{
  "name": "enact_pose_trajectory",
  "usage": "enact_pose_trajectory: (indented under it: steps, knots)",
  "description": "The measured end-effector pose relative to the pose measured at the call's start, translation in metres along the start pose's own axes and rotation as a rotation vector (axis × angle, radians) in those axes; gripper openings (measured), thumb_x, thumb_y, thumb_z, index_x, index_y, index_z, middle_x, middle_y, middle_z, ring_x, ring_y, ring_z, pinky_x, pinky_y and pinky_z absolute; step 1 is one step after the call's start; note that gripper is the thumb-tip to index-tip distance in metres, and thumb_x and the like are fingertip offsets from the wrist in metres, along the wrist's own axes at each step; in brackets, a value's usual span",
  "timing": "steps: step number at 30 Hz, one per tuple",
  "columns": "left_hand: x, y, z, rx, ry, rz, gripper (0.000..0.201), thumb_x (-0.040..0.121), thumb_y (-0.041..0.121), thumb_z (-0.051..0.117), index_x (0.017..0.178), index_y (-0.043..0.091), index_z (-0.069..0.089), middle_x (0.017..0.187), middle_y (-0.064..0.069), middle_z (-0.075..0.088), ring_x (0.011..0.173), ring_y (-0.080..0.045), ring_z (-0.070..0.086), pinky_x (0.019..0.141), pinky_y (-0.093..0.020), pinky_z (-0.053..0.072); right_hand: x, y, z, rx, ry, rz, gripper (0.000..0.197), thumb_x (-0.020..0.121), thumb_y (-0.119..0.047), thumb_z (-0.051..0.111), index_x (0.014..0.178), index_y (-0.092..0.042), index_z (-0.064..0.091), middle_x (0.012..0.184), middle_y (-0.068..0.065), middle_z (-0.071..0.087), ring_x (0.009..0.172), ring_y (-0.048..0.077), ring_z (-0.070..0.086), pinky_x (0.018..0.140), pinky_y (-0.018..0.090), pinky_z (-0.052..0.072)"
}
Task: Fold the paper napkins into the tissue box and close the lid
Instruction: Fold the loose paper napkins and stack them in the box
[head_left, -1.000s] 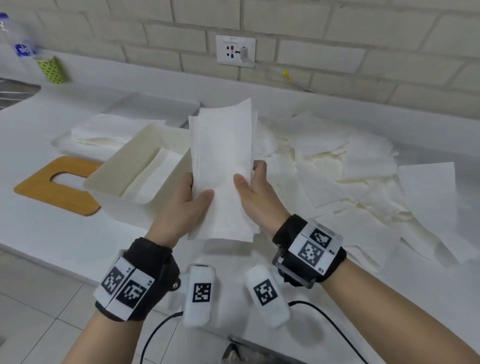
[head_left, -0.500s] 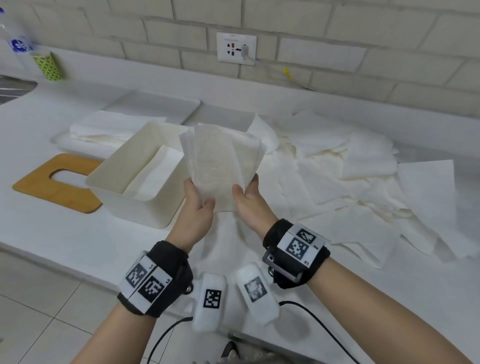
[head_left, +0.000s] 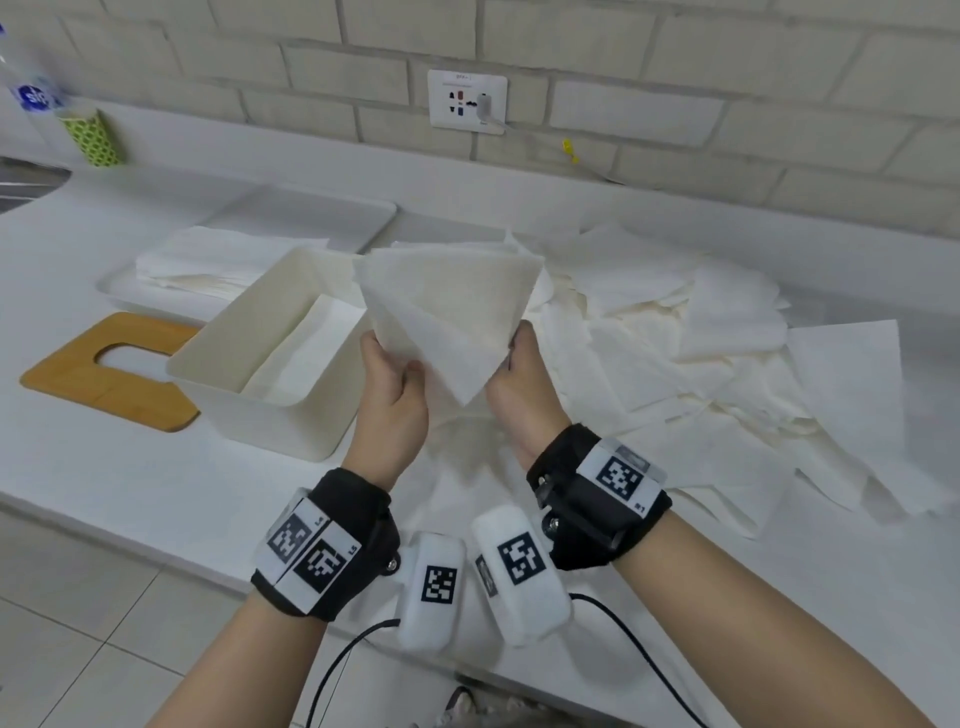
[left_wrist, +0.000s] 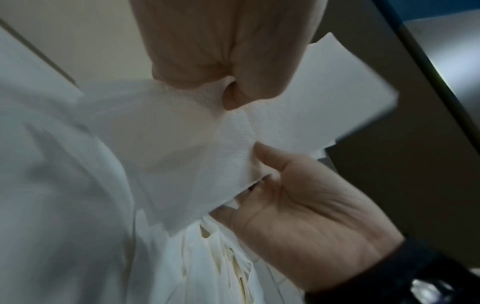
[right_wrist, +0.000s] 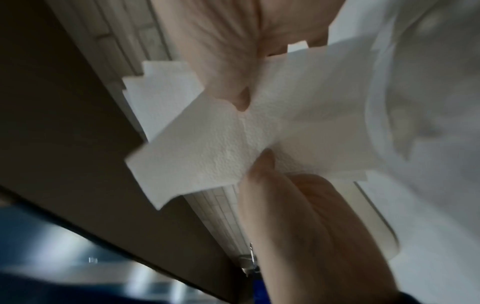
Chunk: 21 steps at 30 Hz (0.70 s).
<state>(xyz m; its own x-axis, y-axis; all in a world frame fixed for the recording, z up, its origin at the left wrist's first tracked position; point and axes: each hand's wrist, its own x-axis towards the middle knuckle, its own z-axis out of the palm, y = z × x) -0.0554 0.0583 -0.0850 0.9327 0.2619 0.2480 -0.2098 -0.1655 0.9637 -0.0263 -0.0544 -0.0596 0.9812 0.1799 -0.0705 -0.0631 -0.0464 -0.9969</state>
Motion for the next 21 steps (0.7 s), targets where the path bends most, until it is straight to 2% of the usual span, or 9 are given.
enact_pose_trajectory:
  steps: [3, 6, 9, 11, 13, 16, 18, 20, 21]
  knots:
    - [-0.002, -0.001, 0.0, 0.007, 0.043, -0.003, 0.023, 0.095, 0.002, 0.041, 0.115, 0.014, 0.04, 0.099, 0.012, 0.045, 0.08, 0.023, 0.047, 0.071, -0.001, 0.038, 0.004, 0.0, -0.002, 0.063, 0.105, 0.042, 0.004, 0.095, -0.019, 0.048, 0.096, -0.015, 0.047, 0.092, 0.001, 0.053, 0.086, 0.015, 0.052, 0.079, 0.029, 0.043]
    - [-0.001, -0.001, 0.003, 0.017, 0.014, -0.047, 0.031, 0.093, 0.017, 0.056, 0.118, 0.01, 0.039, 0.108, 0.007, 0.046, 0.087, 0.022, 0.048, 0.078, -0.008, 0.043, 0.003, -0.002, -0.004, -0.032, 0.034, 0.089, 0.014, 0.098, -0.015, 0.041, 0.109, -0.013, 0.049, 0.106, 0.003, 0.055, 0.098, 0.016, 0.052, 0.088, 0.028, 0.043]
    - [0.007, 0.002, 0.003, 0.011, 0.011, -0.135, 0.042, 0.087, 0.028, 0.063, 0.123, 0.012, 0.046, 0.122, 0.001, 0.053, 0.108, -0.001, 0.056, 0.095, -0.036, 0.049, 0.0, -0.007, -0.001, -0.203, -0.05, 0.019, 0.013, 0.096, -0.011, 0.044, 0.108, -0.008, 0.05, 0.1, 0.002, 0.054, 0.095, 0.015, 0.051, 0.083, 0.028, 0.043]
    - [0.011, 0.006, 0.001, 0.045, 0.04, -0.141, 0.045, 0.082, 0.035, 0.063, 0.121, 0.015, 0.052, 0.12, 0.0, 0.059, 0.109, -0.011, 0.058, 0.095, -0.045, 0.049, -0.005, -0.013, 0.001, -0.245, -0.043, -0.016, 0.035, 0.094, -0.022, 0.047, 0.127, -0.011, 0.041, 0.108, -0.004, 0.055, 0.105, 0.018, 0.054, 0.091, 0.035, 0.045]
    - [0.015, 0.008, 0.0, 0.061, 0.062, -0.155, 0.038, 0.083, 0.04, 0.059, 0.115, 0.02, 0.055, 0.114, 0.004, 0.062, 0.106, -0.012, 0.06, 0.094, -0.044, 0.049, -0.008, -0.019, 0.0, -0.257, -0.038, -0.007, 0.039, 0.097, -0.019, 0.039, 0.132, -0.012, 0.026, 0.104, 0.002, 0.056, 0.101, 0.028, 0.057, 0.086, 0.041, 0.046]
    - [0.02, 0.013, -0.001, 0.035, 0.118, -0.186, 0.017, 0.095, 0.037, 0.048, 0.089, 0.022, 0.053, 0.087, 0.006, 0.06, 0.081, -0.007, 0.059, 0.079, -0.023, 0.048, -0.009, -0.022, -0.007, -0.316, -0.051, 0.028, 0.035, 0.096, -0.007, 0.031, 0.129, -0.007, 0.023, 0.102, 0.022, 0.055, 0.082, 0.029, 0.053, 0.065, 0.033, 0.039]
    - [0.022, 0.014, -0.002, 0.049, 0.126, -0.172, 0.016, 0.097, 0.031, 0.045, 0.086, 0.021, 0.053, 0.086, 0.0, 0.061, 0.079, -0.016, 0.059, 0.076, -0.031, 0.047, -0.01, -0.022, -0.007, -0.333, -0.047, 0.016, 0.035, 0.096, -0.007, 0.03, 0.13, -0.009, 0.023, 0.105, 0.021, 0.056, 0.084, 0.028, 0.053, 0.065, 0.034, 0.04]
    - [0.022, 0.018, -0.002, 0.075, 0.12, -0.131, 0.009, 0.097, 0.024, 0.045, 0.093, 0.022, 0.053, 0.097, -0.005, 0.064, 0.088, -0.022, 0.061, 0.08, -0.037, 0.049, -0.01, -0.022, -0.005, -0.31, -0.055, -0.004, 0.03, 0.098, -0.011, 0.028, 0.127, -0.011, 0.025, 0.091, 0.013, 0.055, 0.073, 0.021, 0.05, 0.06, 0.031, 0.037]
    - [0.023, 0.018, -0.002, 0.087, 0.116, -0.102, 0.006, 0.097, 0.02, 0.045, 0.098, 0.02, 0.051, 0.1, -0.004, 0.063, 0.091, -0.019, 0.061, 0.081, -0.032, 0.049, -0.01, -0.023, -0.004, -0.295, -0.057, -0.025, 0.028, 0.099, -0.013, 0.027, 0.126, -0.011, 0.024, 0.08, 0.008, 0.05, 0.065, 0.017, 0.046, 0.055, 0.026, 0.035]
